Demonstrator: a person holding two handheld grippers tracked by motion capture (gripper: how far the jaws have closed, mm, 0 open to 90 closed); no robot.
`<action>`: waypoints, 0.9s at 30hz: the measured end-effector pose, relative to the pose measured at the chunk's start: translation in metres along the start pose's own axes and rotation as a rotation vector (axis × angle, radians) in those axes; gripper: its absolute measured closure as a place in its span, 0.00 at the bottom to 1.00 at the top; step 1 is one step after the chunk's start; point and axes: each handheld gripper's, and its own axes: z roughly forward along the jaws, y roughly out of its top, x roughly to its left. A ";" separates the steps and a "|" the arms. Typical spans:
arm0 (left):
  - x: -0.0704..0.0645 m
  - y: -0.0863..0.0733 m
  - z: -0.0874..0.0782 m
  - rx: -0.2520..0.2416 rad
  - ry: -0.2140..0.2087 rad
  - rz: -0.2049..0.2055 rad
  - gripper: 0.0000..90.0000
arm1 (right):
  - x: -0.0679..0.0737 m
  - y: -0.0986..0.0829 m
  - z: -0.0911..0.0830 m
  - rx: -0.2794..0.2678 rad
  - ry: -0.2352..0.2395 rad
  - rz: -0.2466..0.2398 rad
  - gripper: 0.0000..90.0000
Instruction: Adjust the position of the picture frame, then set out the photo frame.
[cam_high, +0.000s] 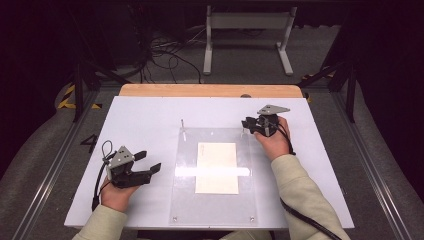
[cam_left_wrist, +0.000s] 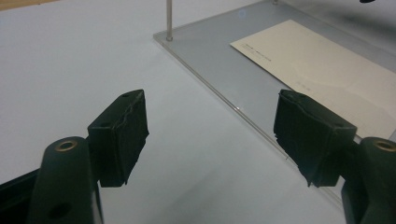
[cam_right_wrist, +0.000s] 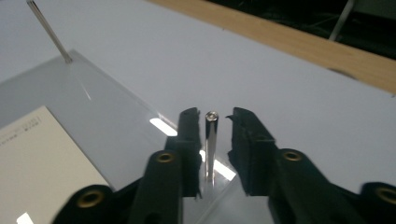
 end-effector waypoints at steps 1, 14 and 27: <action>-0.001 0.000 -0.001 -0.004 -0.010 0.008 0.29 | -0.001 -0.001 -0.004 -0.022 0.009 0.006 0.74; -0.004 0.002 -0.005 -0.045 -0.089 0.058 0.27 | -0.005 -0.011 -0.017 -0.131 0.080 -0.083 0.55; -0.007 -0.002 -0.008 -0.032 -0.109 0.090 0.26 | -0.003 -0.002 0.002 -0.063 0.026 -0.136 0.89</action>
